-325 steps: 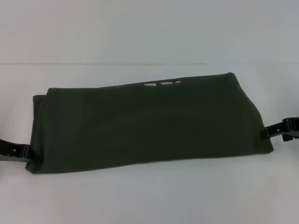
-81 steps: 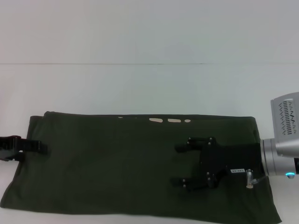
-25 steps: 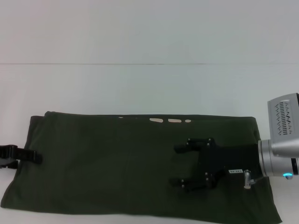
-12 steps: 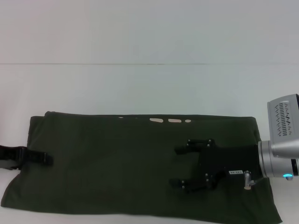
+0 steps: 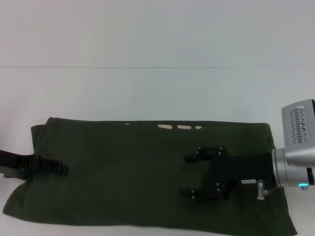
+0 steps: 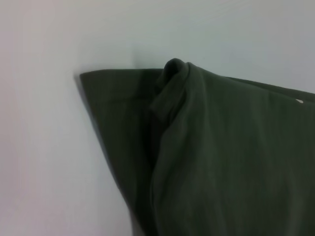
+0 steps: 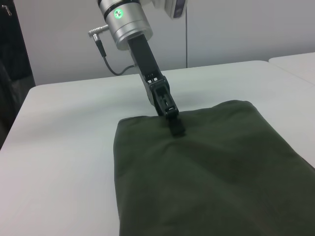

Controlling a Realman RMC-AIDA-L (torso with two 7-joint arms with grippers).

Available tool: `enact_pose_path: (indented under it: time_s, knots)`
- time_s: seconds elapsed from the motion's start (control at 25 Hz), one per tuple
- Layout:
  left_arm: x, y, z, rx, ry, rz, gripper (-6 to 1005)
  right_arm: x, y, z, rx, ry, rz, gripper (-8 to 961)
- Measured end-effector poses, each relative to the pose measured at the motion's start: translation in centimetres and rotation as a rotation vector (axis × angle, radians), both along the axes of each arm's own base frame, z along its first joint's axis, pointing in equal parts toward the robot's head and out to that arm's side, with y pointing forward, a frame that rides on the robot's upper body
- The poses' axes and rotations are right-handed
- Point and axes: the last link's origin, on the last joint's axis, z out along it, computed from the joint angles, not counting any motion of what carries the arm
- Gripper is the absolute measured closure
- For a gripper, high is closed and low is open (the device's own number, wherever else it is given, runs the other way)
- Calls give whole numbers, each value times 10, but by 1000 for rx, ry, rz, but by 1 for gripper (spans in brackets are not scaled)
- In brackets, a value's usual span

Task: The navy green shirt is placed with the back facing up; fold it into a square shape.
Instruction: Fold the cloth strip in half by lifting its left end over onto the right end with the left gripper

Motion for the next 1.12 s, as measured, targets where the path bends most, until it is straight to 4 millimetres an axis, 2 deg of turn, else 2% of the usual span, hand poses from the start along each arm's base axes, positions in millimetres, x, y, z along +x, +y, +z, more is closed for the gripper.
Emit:
enact_pose_path:
  time_s: [0.44,0.88,1.12]
  knots:
    - [3,2,1,-8,20,-2,91,0,1,0,4,-3,0,37]
    - [6,5,-1,-20,46,-17,485,-1,1,0,3,-3,-1,38]
    - [6,6,-1,-20,43,-19,814,-1,2,0,3,-3,1,37]
